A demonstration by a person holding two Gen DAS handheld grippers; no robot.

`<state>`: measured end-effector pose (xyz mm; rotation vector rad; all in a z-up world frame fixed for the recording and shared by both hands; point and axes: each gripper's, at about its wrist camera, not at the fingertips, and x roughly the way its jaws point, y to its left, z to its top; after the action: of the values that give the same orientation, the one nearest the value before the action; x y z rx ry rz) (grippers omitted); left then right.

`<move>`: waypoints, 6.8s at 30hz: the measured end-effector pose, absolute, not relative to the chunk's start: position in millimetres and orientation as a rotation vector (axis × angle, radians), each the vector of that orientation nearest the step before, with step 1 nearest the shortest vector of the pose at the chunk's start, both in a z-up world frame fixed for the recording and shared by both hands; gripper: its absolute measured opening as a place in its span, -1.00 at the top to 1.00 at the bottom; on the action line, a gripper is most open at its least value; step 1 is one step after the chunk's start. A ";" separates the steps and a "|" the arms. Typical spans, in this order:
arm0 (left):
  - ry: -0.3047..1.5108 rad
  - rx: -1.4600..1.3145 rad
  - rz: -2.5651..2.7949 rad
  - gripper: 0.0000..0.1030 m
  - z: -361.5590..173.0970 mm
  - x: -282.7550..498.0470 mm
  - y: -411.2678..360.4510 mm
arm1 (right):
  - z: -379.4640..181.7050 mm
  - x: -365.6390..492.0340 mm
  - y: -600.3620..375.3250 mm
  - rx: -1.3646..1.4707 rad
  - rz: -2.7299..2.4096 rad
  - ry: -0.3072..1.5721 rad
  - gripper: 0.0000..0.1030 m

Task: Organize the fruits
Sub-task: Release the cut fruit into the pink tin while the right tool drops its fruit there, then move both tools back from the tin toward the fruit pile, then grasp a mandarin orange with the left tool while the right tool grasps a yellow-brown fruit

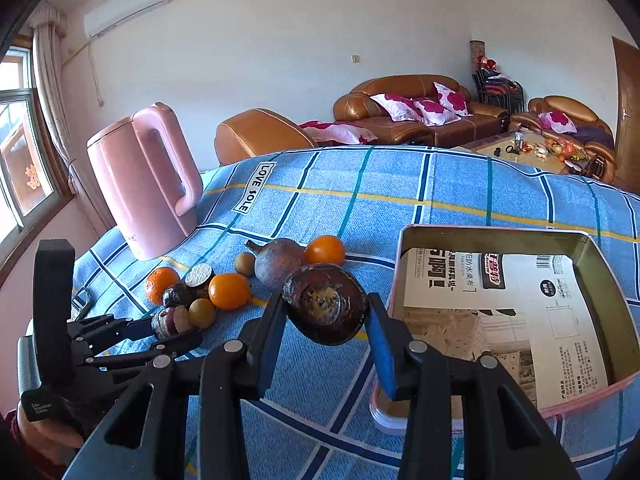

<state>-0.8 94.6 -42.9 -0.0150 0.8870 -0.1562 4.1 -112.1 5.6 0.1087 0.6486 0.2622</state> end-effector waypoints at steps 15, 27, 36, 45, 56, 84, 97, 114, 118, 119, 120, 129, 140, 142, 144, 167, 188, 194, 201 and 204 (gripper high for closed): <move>0.713 0.025 -0.183 0.15 -5.9 -27.7 73.6 | 26.3 -13.5 -128.4 0.071 0.202 0.529 0.17; 0.640 0.126 -0.371 0.15 12.3 -18.3 -42.7 | 23.5 -20.6 -239.5 0.092 -0.020 0.506 0.17; 0.680 0.208 -0.488 0.15 2.3 -0.2 -135.2 | 4.1 -10.1 -282.3 0.054 -0.096 0.598 0.17; 0.747 0.207 -0.498 0.15 -17.3 13.5 -153.9 | -9.3 0.3 -280.5 0.027 -0.099 0.669 0.17; 0.755 0.199 -0.487 0.14 -20.8 17.1 -150.2 | -8.6 -1.8 -280.7 0.035 -0.101 0.665 0.16; 0.506 0.199 -0.258 -1.00 4.9 -14.5 -103.3 | 27.6 -51.5 -285.5 0.026 -0.256 0.236 -0.63; 0.539 0.180 -0.236 -1.00 2.1 -16.2 -64.3 | 23.6 -55.8 -263.7 0.037 -0.284 0.305 -0.63; 0.561 0.176 -0.178 -1.00 -0.6 -9.0 -11.1 | 16.2 -46.9 -196.9 0.092 -0.179 0.390 -0.63; 0.567 0.168 -0.161 -1.00 -1.7 -6.1 2.9 | 14.3 -42.4 -177.8 0.096 -0.139 0.405 -0.63; 0.569 0.165 -0.155 -1.00 -1.9 -5.3 6.8 | 14.0 -41.3 -172.9 0.094 -0.129 0.408 -0.63; 0.571 0.162 -0.150 -1.00 -2.1 -4.2 10.3 | 13.7 -40.1 -168.0 0.092 -0.119 0.410 -0.63; 0.598 0.134 -0.122 -1.00 -4.1 5.0 39.5 | 12.2 -29.9 -130.5 0.082 -0.045 0.431 -0.64; 0.618 0.136 -0.064 -1.00 -6.9 20.4 85.6 | 5.7 -12.8 -95.2 0.115 0.034 0.496 -0.64; 0.648 0.100 -0.030 -1.00 -8.0 28.8 103.4 | 4.0 -9.7 -87.3 0.111 0.057 0.512 -0.64; 0.675 0.045 -0.001 -1.00 -8.6 36.5 122.9 | 2.5 -6.5 -78.5 0.103 0.076 0.532 -0.63; 0.724 0.036 0.041 -0.89 -17.1 52.4 168.9 | -39.6 42.9 21.8 0.004 0.323 0.872 -0.08; 0.894 0.009 -0.128 0.06 -43.2 67.7 147.8 | -30.6 29.3 -42.2 0.130 0.253 0.823 0.44; 0.844 -0.029 -0.096 0.07 -36.2 60.0 155.1 | -23.4 24.1 -42.4 0.123 0.257 0.778 0.44; 0.550 0.048 -0.013 0.07 -5.4 33.7 145.2 | -0.8 8.6 -46.5 0.042 0.180 0.600 0.44; 0.518 0.063 -0.027 0.07 -3.2 30.5 138.2 | 6.4 3.9 -51.0 0.017 0.149 0.537 0.44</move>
<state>30.5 138.2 -3.2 0.0634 0.5179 -0.0267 3.9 -51.0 6.4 0.0169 0.5372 0.1489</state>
